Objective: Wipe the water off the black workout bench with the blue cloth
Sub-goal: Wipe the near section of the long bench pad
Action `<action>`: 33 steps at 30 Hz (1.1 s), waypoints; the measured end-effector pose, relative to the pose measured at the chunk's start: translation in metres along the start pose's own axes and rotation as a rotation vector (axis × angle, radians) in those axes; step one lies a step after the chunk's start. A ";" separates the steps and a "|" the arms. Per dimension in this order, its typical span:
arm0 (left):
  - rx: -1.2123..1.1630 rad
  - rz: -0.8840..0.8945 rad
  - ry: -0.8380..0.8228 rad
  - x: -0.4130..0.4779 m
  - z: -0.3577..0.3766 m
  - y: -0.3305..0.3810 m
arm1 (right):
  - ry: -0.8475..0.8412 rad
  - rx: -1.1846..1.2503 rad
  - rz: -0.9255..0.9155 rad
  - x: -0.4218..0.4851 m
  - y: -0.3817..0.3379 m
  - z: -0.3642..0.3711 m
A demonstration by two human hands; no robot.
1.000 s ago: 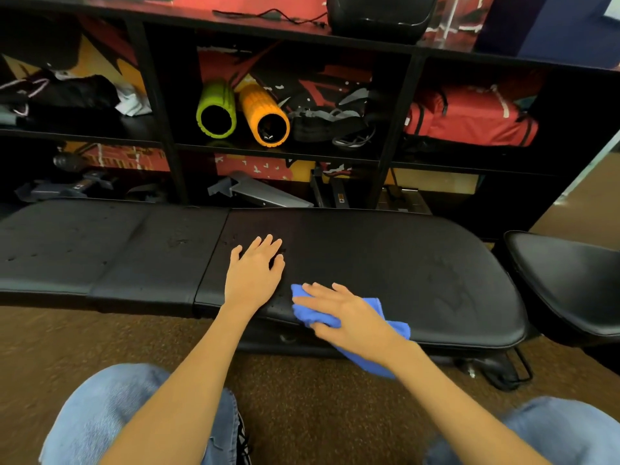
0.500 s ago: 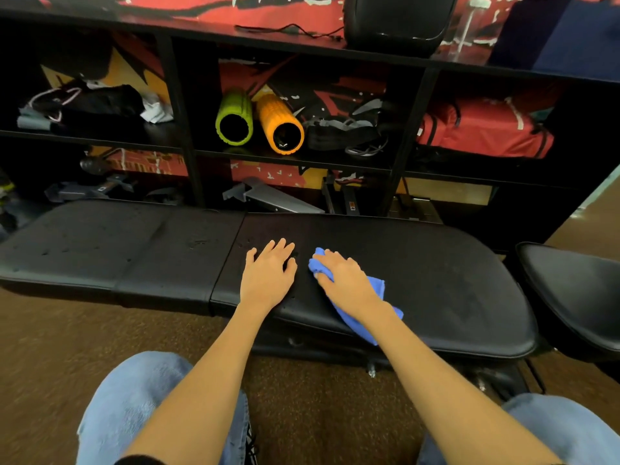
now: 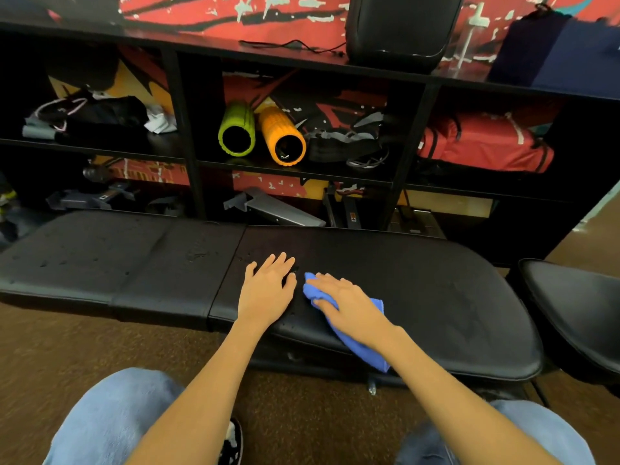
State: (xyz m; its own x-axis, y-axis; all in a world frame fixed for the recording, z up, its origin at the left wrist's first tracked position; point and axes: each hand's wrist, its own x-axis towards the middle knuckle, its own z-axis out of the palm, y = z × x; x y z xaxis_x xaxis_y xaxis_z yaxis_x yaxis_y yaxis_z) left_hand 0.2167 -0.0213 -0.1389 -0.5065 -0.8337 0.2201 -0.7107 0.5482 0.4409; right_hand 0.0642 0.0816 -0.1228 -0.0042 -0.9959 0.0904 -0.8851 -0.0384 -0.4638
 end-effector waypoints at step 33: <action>0.140 0.023 -0.235 0.035 -0.033 -0.058 | 0.061 -0.092 0.244 0.167 0.065 -0.027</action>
State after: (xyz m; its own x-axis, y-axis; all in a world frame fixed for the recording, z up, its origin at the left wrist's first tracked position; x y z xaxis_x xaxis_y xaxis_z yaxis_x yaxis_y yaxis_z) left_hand 0.2563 -0.0846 -0.1280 -0.6113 -0.7913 0.0132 -0.7499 0.5845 0.3098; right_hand -0.0066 -0.0853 -0.1138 -0.2481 -0.9679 0.0400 -0.8932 0.2125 -0.3963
